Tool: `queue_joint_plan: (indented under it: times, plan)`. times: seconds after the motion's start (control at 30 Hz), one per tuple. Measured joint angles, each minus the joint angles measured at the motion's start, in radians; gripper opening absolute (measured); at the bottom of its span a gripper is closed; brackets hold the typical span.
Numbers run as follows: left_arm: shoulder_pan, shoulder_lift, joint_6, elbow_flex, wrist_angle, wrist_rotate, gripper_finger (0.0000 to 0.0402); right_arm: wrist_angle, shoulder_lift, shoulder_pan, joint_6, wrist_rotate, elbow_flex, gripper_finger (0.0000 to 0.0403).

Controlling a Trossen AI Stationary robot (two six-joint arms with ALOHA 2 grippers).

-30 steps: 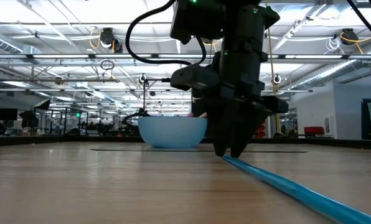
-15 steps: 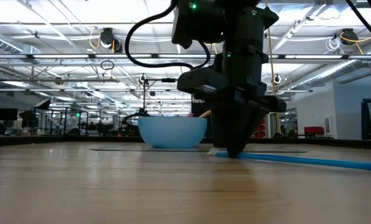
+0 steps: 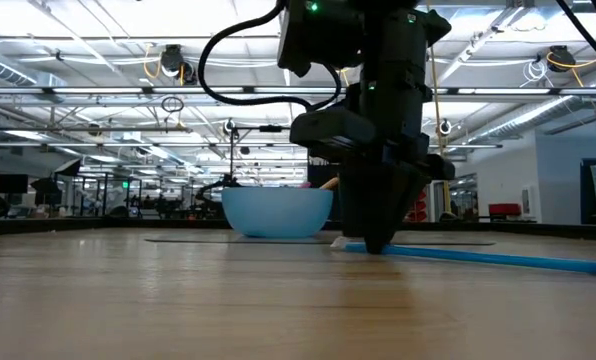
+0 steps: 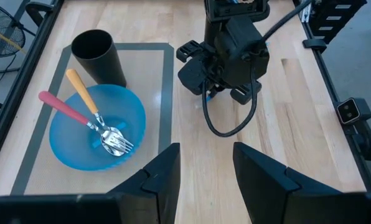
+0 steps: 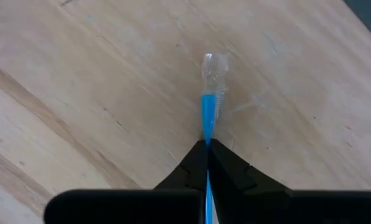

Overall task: Pick & Place Utensil
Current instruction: Put the blue straw into the black cup

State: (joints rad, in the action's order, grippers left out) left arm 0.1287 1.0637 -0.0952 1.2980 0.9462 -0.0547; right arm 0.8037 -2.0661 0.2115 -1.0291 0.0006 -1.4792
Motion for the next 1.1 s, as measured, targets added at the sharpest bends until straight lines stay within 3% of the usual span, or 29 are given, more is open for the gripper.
queue_joint_plan:
  times: [0.53, 1.1]
  plan:
    - [0.000, 0.000, -0.020, 0.000, -0.016, 0.000, 0.0152, -0.012, 0.150, -0.001, 0.107, 0.111, 0.004, 0.0000]
    - [0.000, 0.000, -0.065, 0.000, -0.124, -0.067, 0.0152, -0.122, 0.450, -0.028, 0.267, 0.318, 0.001, 0.0000]
